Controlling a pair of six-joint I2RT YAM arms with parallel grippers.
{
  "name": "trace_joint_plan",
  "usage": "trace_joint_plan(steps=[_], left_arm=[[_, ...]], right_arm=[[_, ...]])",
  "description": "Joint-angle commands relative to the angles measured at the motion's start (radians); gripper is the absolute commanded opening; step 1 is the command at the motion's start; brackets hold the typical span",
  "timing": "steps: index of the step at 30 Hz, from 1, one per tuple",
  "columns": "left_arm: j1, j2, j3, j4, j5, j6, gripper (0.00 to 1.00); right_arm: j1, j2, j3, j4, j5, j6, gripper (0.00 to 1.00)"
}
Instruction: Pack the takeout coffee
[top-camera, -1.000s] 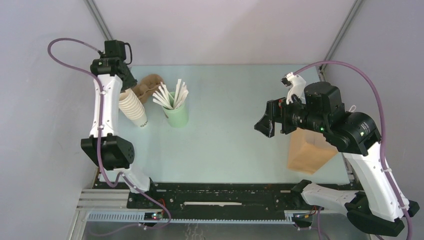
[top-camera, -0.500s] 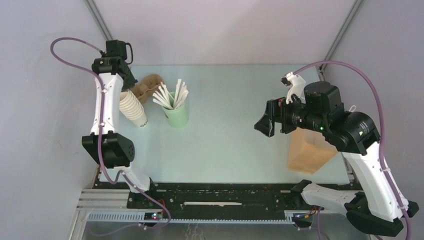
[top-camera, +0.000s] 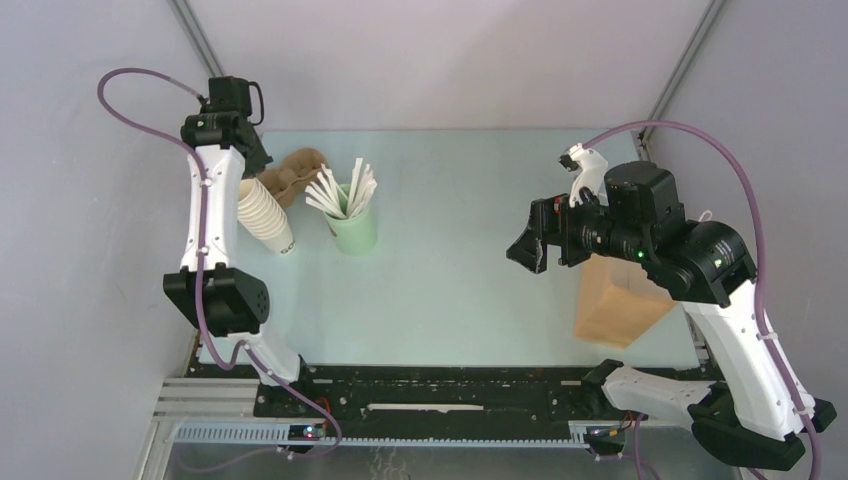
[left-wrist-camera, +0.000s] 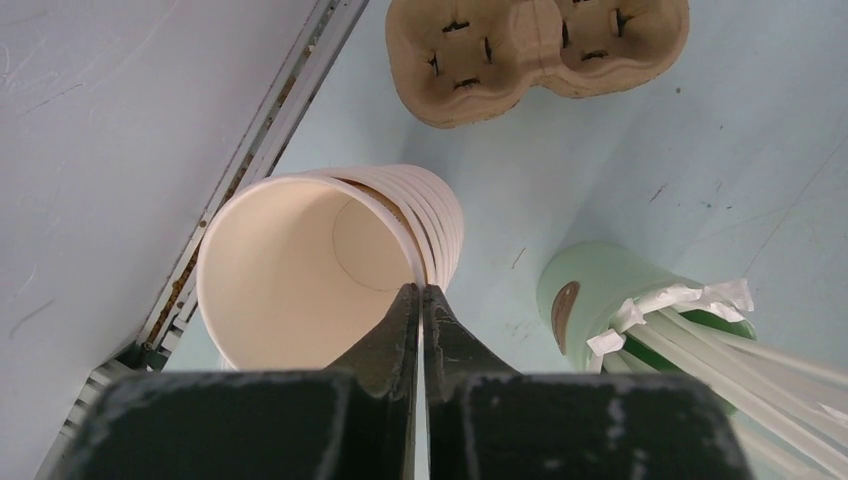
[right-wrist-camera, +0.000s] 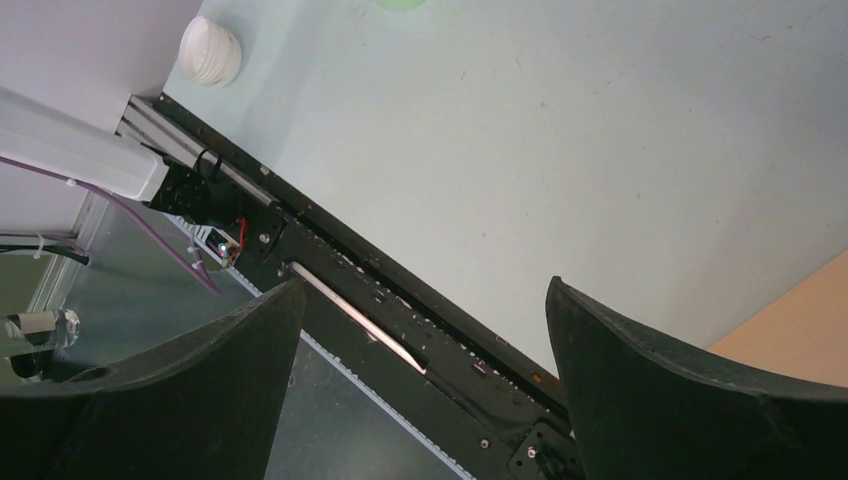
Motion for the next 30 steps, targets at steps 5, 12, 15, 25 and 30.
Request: trace_joint_plan(steps=[5, 12, 15, 25, 30], left_arm=[[0.005, -0.012, 0.032, 0.019, 0.001, 0.015, 0.17], [0.005, 0.01, 0.048, 0.019, 0.005, 0.009, 0.16], [0.005, 0.014, 0.05, 0.015, 0.003, 0.009, 0.16], [0.005, 0.025, 0.055, 0.014, 0.004, 0.006, 0.08], [0.001, 0.007, 0.069, 0.003, -0.02, 0.019, 0.01]], right_arm=[[-0.007, -0.008, -0.002, 0.03, -0.01, -0.012, 1.0], [-0.008, -0.009, 0.004, 0.023, 0.0, -0.012, 1.0], [-0.009, -0.008, 0.003, 0.023, 0.003, -0.014, 1.0], [-0.014, -0.007, 0.001, 0.025, 0.0, -0.018, 1.0], [-0.015, -0.01, -0.004, 0.026, -0.002, -0.017, 1.0]])
